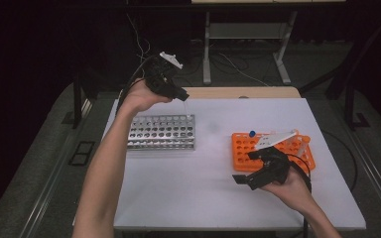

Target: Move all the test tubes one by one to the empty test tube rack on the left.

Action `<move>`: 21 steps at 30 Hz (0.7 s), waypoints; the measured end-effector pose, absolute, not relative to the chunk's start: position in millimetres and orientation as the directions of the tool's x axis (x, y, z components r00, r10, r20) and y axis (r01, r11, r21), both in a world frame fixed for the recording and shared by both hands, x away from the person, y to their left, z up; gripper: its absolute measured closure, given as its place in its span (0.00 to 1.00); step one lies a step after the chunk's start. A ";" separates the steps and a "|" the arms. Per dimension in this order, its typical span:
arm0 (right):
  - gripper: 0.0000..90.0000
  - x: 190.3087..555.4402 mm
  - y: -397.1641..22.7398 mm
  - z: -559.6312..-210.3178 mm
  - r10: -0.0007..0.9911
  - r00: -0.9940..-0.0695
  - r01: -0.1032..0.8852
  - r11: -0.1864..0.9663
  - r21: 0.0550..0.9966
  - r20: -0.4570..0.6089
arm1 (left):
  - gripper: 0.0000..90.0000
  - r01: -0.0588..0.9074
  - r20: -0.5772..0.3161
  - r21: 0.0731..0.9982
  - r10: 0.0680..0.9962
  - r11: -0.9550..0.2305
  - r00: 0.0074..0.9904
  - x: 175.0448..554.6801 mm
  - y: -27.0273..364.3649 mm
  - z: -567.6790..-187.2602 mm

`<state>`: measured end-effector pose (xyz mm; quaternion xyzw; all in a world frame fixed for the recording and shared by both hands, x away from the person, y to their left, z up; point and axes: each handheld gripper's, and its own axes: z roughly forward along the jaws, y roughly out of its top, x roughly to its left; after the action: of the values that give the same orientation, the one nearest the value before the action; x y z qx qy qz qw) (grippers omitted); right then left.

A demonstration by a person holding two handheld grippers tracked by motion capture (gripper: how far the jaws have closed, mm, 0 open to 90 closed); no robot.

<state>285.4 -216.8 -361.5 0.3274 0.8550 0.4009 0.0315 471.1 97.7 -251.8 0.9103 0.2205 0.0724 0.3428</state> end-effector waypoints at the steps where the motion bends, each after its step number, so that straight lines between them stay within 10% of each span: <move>1: 0.00 284.6 -219.0 -361.9 0.589 -0.780 0.538 0.461 0.706 0.211 | 0.83 0.356 -0.020 0.658 0.456 -0.664 0.890 473.3 97.4 -253.5; 21: 0.00 277.3 -248.4 -379.0 0.622 -0.742 0.583 0.415 0.699 0.250 | 0.83 0.372 0.010 0.625 0.483 -0.686 0.875 495.5 79.1 -284.7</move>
<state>277.3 -248.4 -379.0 0.3583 0.8407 0.4053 0.0241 495.5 79.1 -284.7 0.9140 0.2338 0.0872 0.3199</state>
